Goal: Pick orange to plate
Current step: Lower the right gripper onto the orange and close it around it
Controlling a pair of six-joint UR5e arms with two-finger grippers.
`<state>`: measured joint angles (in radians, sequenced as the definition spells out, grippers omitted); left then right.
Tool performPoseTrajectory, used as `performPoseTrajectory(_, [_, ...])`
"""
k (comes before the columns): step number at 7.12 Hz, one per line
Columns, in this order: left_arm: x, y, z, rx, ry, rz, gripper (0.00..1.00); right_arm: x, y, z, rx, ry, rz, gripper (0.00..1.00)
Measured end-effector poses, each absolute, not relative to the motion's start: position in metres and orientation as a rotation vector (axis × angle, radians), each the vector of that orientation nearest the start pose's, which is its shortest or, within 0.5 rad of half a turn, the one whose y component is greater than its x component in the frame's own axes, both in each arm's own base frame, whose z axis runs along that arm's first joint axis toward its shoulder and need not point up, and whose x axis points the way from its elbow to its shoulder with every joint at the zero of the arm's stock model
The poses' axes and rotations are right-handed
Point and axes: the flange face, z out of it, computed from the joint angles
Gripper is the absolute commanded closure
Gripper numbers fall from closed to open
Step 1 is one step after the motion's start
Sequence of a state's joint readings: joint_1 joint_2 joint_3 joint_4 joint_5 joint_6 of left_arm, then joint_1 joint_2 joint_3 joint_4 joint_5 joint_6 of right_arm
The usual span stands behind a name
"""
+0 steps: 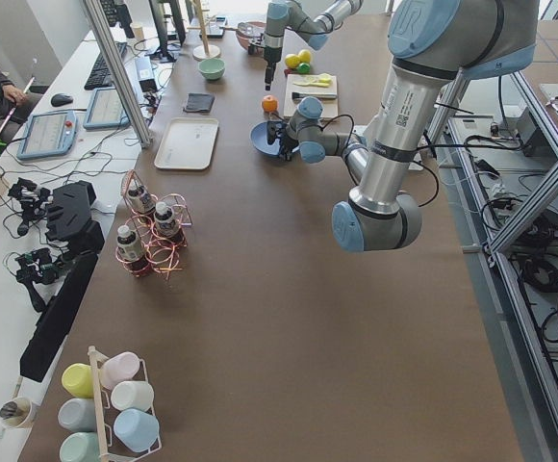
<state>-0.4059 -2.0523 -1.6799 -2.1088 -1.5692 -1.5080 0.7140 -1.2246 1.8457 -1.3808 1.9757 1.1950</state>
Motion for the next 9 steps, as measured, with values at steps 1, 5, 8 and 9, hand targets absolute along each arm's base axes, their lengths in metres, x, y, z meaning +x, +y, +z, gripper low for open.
performPoseTrajectory(1, [0.546,-0.387,0.269,0.261,1.111,-0.330,0.02,-0.394,-0.460,0.324,0.092,-0.881,0.147,0.00])
performPoseTrajectory(5, [0.509,-0.424,0.259,0.242,1.139,-0.385,0.02,-0.421,-0.450,0.332,0.108,-0.836,0.123,0.00])
performPoseTrajectory(8, [0.504,-0.429,0.258,0.240,1.142,-0.387,0.02,-0.444,-0.462,0.349,0.107,-0.789,0.124,0.00])
performPoseTrajectory(9, [0.504,-0.430,0.258,0.241,1.141,-0.388,0.02,-0.451,-0.462,0.354,0.107,-0.776,0.124,0.00])
